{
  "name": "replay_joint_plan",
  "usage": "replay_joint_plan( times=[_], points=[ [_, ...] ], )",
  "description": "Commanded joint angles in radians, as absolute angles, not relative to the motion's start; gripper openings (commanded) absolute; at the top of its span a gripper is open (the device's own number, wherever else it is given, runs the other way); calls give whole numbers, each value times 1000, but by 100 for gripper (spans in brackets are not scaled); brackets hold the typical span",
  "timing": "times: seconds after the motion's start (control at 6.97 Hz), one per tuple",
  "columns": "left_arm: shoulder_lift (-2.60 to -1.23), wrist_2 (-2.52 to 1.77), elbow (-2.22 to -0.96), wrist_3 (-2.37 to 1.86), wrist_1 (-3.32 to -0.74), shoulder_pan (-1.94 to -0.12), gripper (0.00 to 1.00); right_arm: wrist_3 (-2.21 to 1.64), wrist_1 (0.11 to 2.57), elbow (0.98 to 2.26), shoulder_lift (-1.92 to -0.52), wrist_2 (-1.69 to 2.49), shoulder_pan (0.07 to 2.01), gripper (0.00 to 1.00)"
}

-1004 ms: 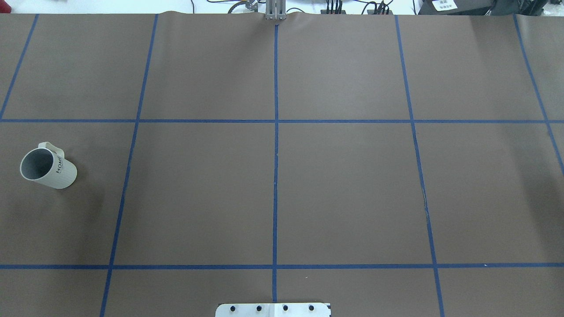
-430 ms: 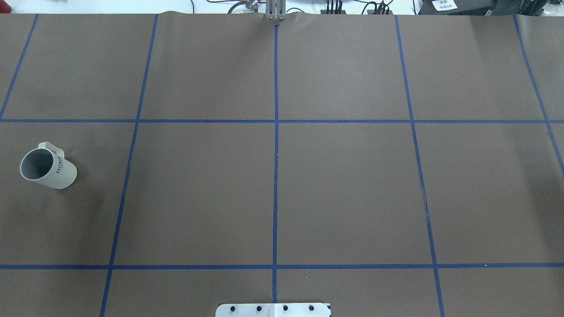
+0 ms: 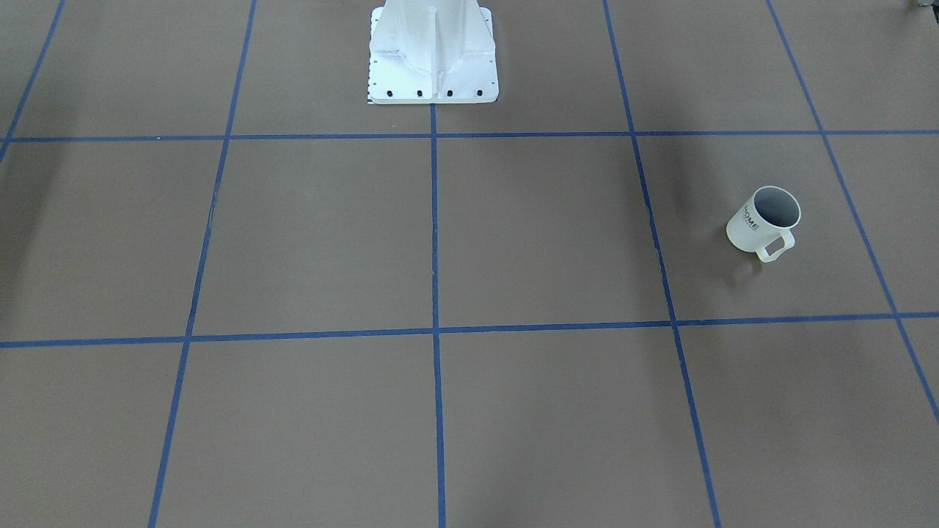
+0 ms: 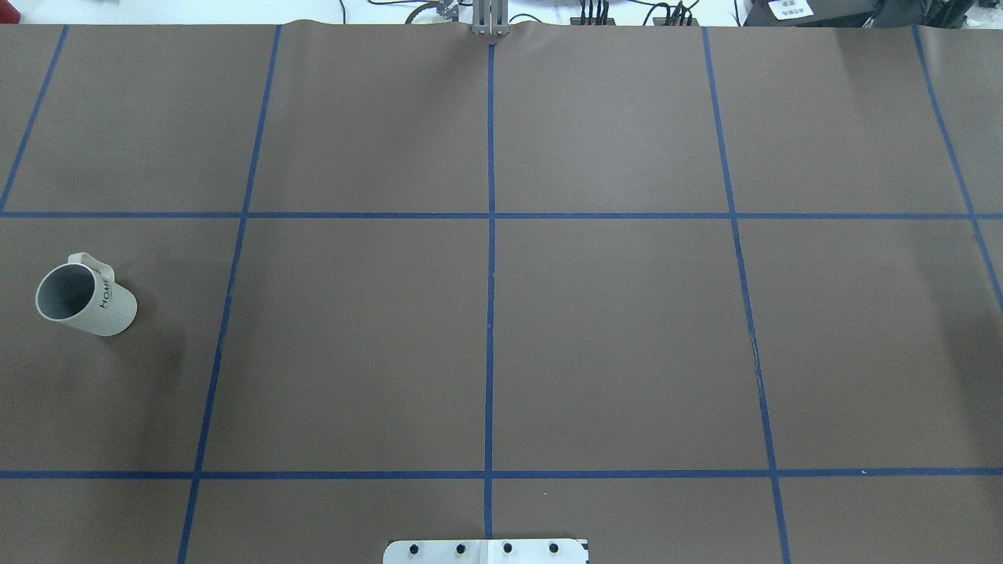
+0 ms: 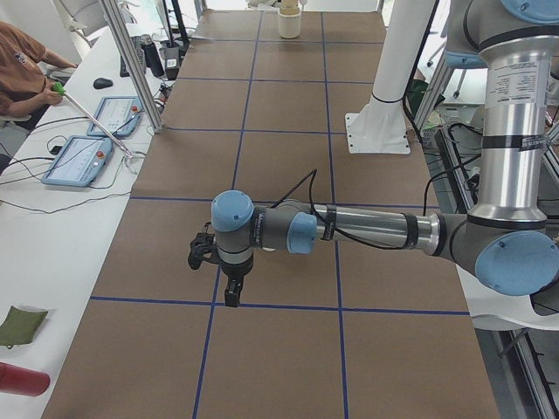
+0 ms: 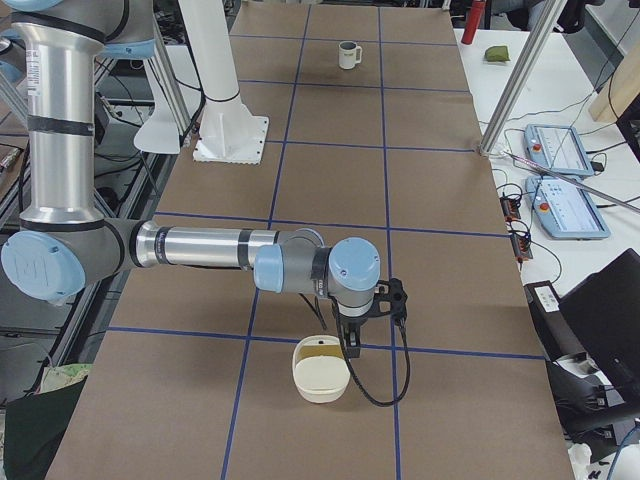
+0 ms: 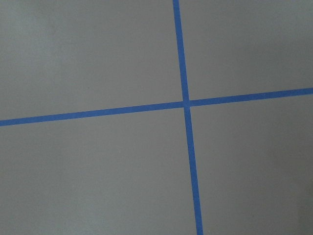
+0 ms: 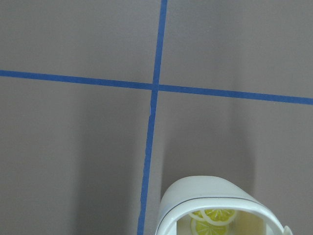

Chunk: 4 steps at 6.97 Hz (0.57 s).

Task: Left arm hands cup to right arm to dump lemon

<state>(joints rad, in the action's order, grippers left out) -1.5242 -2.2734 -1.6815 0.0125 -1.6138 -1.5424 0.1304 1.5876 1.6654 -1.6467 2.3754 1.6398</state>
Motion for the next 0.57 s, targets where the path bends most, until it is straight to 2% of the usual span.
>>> replay_joint_plan(
  times=[0.0,0.43],
  points=[
    [-1520,-2273,-1681,15,-1614,-1543,100,124,1562,1654,-1646,2376,1640,100],
    [-1519,-2273,-1680,15,-1614,-1542,100,124,1560,1640,-1646,2378,1640,100]
  ],
)
